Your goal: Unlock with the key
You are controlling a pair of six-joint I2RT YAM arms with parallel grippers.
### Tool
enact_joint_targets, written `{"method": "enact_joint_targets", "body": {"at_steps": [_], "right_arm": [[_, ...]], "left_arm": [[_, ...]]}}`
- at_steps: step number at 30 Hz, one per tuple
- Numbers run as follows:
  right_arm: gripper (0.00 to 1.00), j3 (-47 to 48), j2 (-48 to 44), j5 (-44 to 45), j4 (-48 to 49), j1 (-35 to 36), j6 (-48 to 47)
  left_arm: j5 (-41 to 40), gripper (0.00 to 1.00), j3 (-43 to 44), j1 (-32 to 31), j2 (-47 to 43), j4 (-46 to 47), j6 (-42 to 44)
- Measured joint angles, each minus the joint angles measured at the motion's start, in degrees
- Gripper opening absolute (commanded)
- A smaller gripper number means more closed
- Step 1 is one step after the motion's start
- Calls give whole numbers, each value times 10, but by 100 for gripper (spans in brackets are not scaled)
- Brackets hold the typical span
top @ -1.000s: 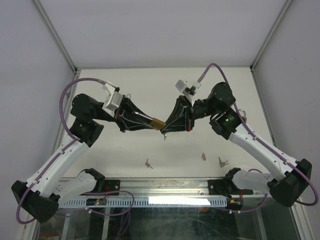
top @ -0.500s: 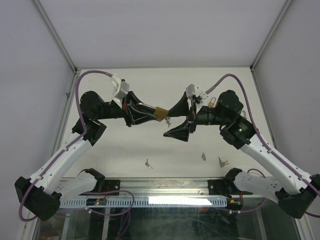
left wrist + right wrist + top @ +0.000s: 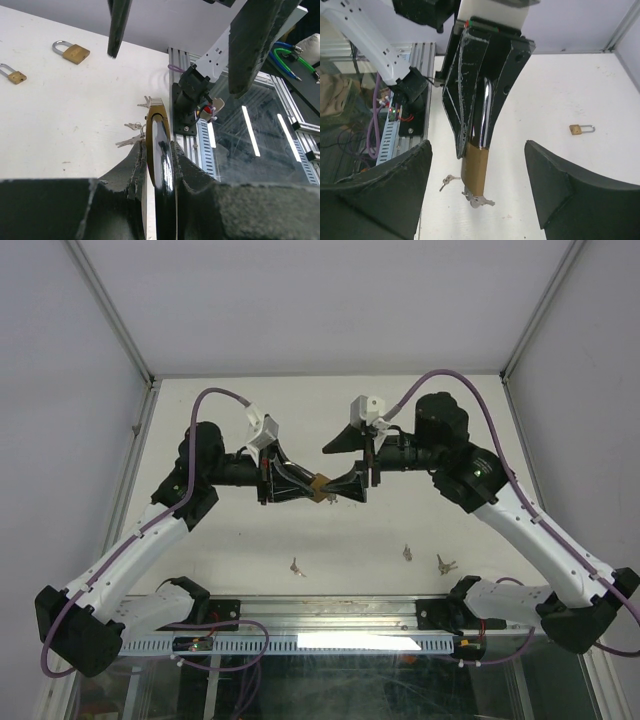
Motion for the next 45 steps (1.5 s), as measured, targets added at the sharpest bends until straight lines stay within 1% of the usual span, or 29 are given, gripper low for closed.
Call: {"method": "enact_joint_targets", "body": {"at_steps": [2,3,6,10,13,14,15,21,26,36,38,41,45], "right_arm": [[77,11,16,-18,-25,-6,-17],[75,11,21,-24,-38,-9,-24],[65,11,37,-39,-79,-21,-40],[60,21,63,-56,-115,-27,-51],[60,26,82,-72,-124,-27,-52],[58,26,86,-77,-126,-27,-51],[54,26,89,-82,-127,-27,-51],[17,26,96,-111,-128,-27,-50],[0,26,97,-124,-129,-29,-35],[0,24,99,-129,-123,-31,-33],[0,14,96,-130,-107,-32,-22],[0,-12,84,-129,-79,-33,-1],[0,-54,66,-128,-37,-38,30]], "left_arm": [[4,0,0,0,0,-10,9],[6,0,1,0,0,-15,15],[9,0,3,0,0,-24,26],[11,0,13,0,0,-31,35],[13,0,18,0,2,-31,39],[15,0,19,0,4,-31,41],[16,0,19,0,5,-31,42],[21,0,19,0,9,-37,46],[23,0,19,0,10,-33,49],[21,0,19,1,10,-34,45],[20,6,18,1,10,-30,36],[19,11,5,1,10,-10,10],[20,22,-28,1,11,43,-35]]}}
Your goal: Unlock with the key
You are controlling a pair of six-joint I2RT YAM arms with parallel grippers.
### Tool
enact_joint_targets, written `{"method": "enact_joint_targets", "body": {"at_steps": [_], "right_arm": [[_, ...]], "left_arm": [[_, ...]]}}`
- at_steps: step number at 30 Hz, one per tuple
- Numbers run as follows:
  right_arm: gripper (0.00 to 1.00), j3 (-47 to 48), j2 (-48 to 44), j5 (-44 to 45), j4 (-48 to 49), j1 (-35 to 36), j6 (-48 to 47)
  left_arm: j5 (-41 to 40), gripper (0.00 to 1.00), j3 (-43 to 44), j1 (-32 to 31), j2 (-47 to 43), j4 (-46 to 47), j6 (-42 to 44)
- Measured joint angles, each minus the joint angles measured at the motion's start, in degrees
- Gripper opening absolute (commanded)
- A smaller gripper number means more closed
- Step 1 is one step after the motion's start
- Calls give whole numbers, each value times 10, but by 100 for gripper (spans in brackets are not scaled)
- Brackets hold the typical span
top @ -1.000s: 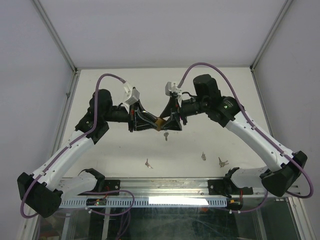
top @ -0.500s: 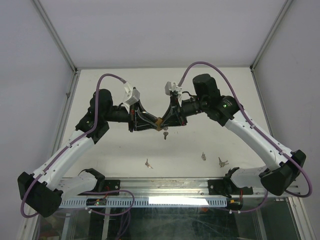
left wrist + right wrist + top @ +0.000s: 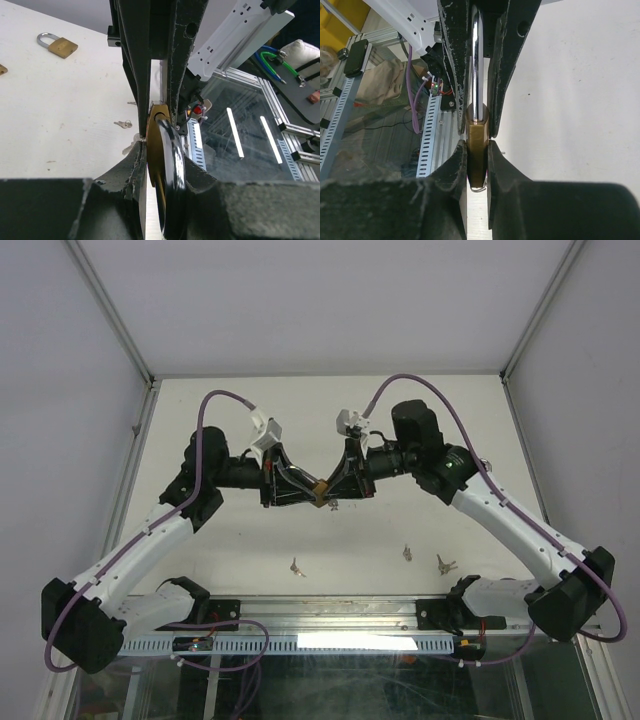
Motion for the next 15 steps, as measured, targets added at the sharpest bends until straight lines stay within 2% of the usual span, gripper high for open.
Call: {"method": "enact_joint_targets", "body": {"at_steps": [4,7,10,15], "right_arm": [[0,-44,-3,-16,44,-16,28],[0,-70,-1,-17,59,-27,43],[0,-81,8,-17,65,-34,52],[0,-94,10,-18,73,-46,59]], "left_arm": [[0,35,-26,0,15,42,-30],[2,55,-33,5,27,67,-48],[10,69,-38,12,34,96,-64],[46,76,-38,60,35,90,-52]]}}
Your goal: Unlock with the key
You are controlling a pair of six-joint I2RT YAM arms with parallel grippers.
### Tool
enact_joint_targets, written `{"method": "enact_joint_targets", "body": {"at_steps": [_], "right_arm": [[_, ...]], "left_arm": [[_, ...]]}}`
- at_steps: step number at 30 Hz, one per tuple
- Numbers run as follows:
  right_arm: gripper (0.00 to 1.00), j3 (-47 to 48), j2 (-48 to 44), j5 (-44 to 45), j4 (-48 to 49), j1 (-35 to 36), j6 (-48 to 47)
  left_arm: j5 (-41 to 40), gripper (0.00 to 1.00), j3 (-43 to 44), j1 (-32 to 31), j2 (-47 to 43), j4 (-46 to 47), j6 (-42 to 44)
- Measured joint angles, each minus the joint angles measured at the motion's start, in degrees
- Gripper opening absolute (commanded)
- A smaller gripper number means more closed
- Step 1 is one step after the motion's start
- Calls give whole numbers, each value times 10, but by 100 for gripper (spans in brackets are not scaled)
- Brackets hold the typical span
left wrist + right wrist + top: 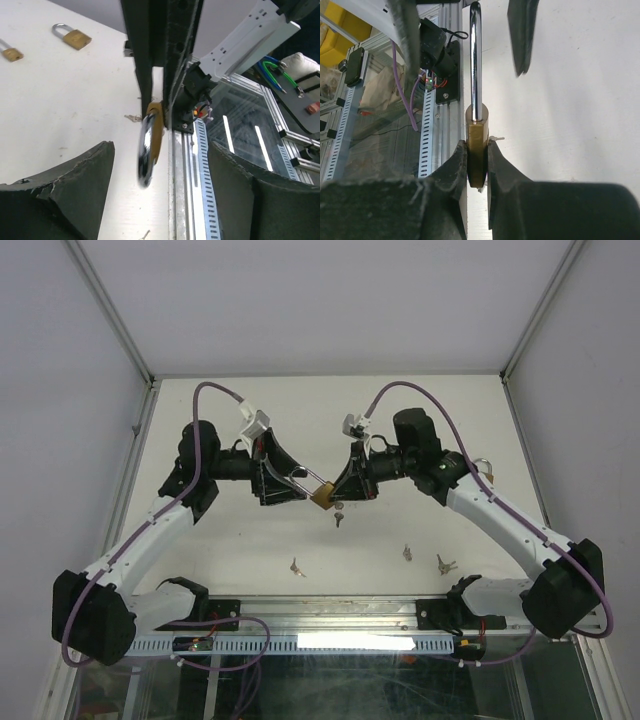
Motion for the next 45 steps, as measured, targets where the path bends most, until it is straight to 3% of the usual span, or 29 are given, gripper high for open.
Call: {"method": "enact_joint_targets", "body": {"at_steps": [2,5,10,14,18,21,30,31,33,37,38,43,45], "right_arm": [[0,-1,0,0,-1,-4,0],[0,-1,0,-4,-2,-8,-1],[0,-1,0,-12,-3,-8,-2],[0,-1,0,-12,-3,-8,-2],[0,-1,0,-17,-6,-8,-4],[0,1,1,-22,-6,-8,-5],[0,2,1,-32,-11,-9,-18],[10,2,1,-33,-11,-9,-18],[45,2,0,-32,-11,-10,-18],[94,1,0,-27,-1,-11,-15],[99,1,-2,-24,3,-11,-15],[100,-49,-60,-3,52,-19,-10],[94,-96,-104,8,97,-31,10]], "left_arm": [[7,74,9,26,1,-41,27],[7,62,54,48,10,-123,86],[7,45,108,41,12,-178,135],[0,41,110,10,11,-217,160],[-14,23,111,2,11,-254,190],[-19,2,117,2,14,-268,197],[-34,0,130,-9,19,-279,190],[-38,0,130,-10,19,-277,183],[-46,0,130,-12,19,-267,165],[-55,0,130,-18,19,-223,108],[-57,0,130,-20,19,-211,94],[-59,0,130,-20,12,-150,29],[-59,0,125,-20,6,-115,1]]}}
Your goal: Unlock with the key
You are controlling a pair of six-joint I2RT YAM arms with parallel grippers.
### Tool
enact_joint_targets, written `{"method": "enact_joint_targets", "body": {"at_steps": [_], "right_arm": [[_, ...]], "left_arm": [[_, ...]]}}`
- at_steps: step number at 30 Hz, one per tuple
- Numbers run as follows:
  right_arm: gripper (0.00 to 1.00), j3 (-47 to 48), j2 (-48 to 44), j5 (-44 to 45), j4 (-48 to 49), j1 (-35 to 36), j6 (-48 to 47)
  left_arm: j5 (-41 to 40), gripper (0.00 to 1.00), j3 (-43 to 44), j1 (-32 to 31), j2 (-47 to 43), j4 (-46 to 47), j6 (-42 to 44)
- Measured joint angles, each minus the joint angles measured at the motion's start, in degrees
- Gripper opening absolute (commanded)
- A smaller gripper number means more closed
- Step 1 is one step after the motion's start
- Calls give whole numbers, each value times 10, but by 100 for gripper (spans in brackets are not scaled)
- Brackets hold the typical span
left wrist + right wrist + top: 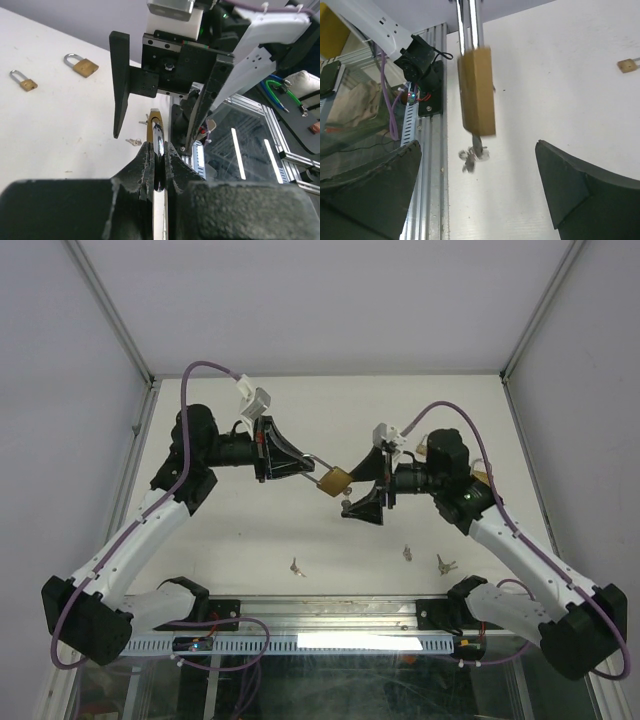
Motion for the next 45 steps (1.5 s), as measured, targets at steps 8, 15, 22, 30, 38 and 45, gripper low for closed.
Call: {"method": "enact_joint_targets", "body": {"at_steps": [8,15,22,30,38,45], "right_arm": [[68,-136,-80,21,239,-19,138],[37,-139,-77,14,324,-19,194],[0,-130,-74,-3,330,-19,205],[0,-125,-65,-38,348,-19,240],[0,-132,-10,-99,504,-23,420],[0,-139,32,-141,683,-22,595]], "left_arm": [[14,0,-19,0,-22,105,-72],[17,0,-23,0,-24,131,-86],[19,0,-28,0,-24,136,-92],[33,0,-37,1,-30,147,-84],[66,0,-48,-9,-32,239,-76],[91,0,-48,-36,-35,310,-63]]}}
